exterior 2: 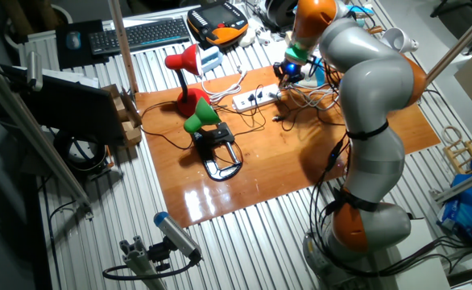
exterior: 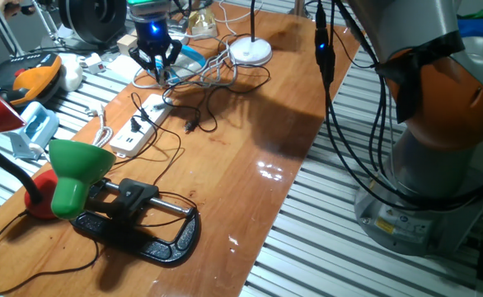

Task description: Plug in the power cord of the desk lamp, turn on the socket, and light up the desk lamp

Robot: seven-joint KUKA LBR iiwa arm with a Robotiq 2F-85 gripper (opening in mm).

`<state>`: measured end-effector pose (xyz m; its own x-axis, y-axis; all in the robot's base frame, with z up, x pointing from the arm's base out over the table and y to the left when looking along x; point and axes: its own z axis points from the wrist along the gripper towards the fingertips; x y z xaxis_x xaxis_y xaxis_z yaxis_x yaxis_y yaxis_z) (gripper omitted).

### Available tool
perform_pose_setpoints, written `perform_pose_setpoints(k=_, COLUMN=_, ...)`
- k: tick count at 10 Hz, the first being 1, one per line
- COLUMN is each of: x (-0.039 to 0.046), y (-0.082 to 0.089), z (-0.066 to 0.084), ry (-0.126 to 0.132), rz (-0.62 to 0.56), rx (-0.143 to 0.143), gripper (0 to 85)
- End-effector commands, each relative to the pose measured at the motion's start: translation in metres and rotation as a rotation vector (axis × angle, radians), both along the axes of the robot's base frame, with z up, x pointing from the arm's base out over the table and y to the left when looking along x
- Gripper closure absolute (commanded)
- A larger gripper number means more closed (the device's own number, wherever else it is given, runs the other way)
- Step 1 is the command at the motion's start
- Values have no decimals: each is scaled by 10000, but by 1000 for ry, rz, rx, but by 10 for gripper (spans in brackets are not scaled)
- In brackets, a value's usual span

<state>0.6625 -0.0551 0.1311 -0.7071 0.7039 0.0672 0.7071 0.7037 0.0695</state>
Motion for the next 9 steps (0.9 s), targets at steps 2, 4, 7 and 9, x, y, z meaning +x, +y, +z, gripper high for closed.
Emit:
perform_pose_setpoints(k=2, x=-8, y=19, z=-33, ry=11, rz=-257, rx=2, gripper=850)
perform_pose_setpoints(k=4, x=-7, y=37, z=-31, ry=30, rz=-345, rx=-2, gripper=850)
perform_pose_setpoints(k=7, x=27, y=79, z=-53, ry=82, rz=-480, rx=-32, gripper=850)
perform_pose_setpoints(k=9, x=42, y=85, z=-78, ry=94, rz=-546, rx=8, gripper=850)
